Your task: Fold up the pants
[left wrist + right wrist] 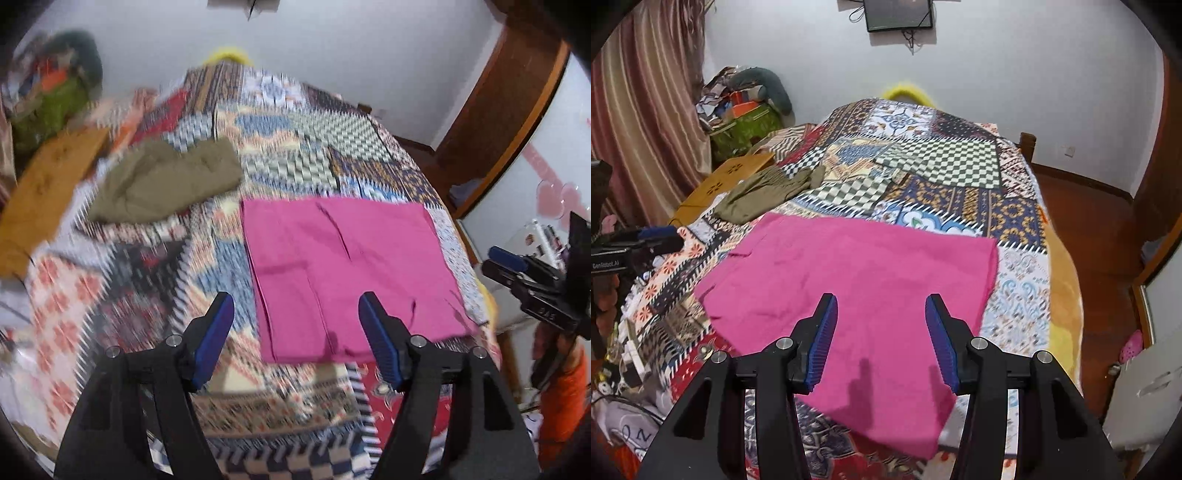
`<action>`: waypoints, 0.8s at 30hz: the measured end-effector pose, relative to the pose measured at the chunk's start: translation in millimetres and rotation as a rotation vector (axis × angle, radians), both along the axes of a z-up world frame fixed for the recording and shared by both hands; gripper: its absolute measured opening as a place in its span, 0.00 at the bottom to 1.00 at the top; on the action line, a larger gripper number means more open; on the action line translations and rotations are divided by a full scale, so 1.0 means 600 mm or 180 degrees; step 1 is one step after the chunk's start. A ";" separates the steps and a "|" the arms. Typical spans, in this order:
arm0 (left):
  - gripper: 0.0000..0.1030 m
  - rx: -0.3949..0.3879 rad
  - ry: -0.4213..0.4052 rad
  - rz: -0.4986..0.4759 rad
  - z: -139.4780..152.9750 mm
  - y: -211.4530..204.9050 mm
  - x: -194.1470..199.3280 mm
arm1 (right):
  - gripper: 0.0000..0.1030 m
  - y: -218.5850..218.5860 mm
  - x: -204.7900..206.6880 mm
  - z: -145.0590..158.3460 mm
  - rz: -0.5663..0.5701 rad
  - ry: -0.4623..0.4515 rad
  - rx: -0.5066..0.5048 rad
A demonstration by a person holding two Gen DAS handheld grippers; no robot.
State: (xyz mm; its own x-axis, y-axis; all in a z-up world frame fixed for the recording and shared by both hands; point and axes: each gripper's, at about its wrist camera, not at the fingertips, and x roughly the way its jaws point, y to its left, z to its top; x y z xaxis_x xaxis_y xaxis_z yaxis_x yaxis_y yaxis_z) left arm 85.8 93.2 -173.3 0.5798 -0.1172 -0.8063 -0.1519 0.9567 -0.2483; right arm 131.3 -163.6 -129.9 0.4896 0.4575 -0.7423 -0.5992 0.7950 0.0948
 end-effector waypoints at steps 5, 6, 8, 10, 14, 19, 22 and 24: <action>0.68 -0.0166 0.0134 0.0035 -0.032 -0.007 -0.024 | 0.44 0.019 -0.009 -0.017 0.0068 0.0070 0.0005; 0.68 -0.0249 0.0162 0.0039 -0.039 -0.007 -0.030 | 0.44 0.023 -0.010 -0.020 0.0086 0.0079 0.0006; 0.67 -0.0399 0.0236 0.0036 -0.051 -0.007 -0.033 | 0.44 0.035 -0.013 -0.030 0.0140 0.0107 0.0000; 0.68 -0.0510 0.0325 0.0039 -0.063 -0.008 -0.031 | 0.44 0.044 -0.016 -0.041 0.0185 0.0153 -0.0016; 0.68 -0.0746 0.0426 0.0076 -0.084 -0.015 -0.027 | 0.44 0.062 -0.019 -0.070 0.0280 0.0290 -0.0083; 0.68 -0.0870 0.0444 0.0040 -0.092 -0.022 -0.018 | 0.44 0.070 -0.023 -0.099 0.0333 0.0407 -0.0154; 0.68 -0.1014 0.0445 0.0046 -0.095 -0.019 -0.010 | 0.45 0.064 -0.024 -0.101 0.0332 0.0413 -0.0106; 0.68 -0.1132 0.0450 0.0081 -0.098 -0.013 -0.005 | 0.47 0.062 -0.022 -0.102 0.0325 0.0427 -0.0092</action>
